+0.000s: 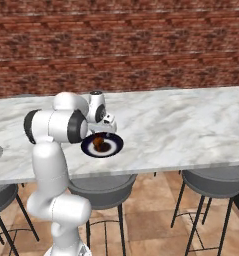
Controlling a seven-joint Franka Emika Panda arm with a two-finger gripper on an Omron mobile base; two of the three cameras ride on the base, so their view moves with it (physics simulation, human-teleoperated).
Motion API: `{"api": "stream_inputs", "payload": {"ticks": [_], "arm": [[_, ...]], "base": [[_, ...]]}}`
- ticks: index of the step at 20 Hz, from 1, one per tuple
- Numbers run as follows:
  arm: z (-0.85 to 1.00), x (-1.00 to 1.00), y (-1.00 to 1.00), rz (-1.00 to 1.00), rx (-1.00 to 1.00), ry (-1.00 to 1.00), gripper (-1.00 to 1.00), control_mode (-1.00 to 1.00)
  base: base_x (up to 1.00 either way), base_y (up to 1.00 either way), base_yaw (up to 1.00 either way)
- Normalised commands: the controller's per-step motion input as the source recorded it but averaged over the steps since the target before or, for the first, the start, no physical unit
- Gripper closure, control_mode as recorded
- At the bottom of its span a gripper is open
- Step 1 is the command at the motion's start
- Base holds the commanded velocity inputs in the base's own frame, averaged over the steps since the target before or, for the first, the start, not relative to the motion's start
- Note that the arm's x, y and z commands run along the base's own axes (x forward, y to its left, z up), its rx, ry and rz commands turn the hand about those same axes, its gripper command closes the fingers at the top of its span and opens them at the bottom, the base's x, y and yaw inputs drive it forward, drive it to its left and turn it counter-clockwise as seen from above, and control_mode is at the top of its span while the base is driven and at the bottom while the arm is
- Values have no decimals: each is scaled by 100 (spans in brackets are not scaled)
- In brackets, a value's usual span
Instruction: Take the chicken drumsticks from the pan and place one on each plate on the dining counter.
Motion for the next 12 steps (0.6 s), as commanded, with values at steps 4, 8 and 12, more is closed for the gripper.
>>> {"api": "stream_inputs", "payload": {"ticks": [4,8,12], "arm": [[44,-42,0,0,10,0,-100,-100],[23,-82,-1,0,11,0,-100,-100],[15,-97,0,0,3,0,-100,-100]], "base": [[0,0,0],[0,0,0],[0,0,0]]}}
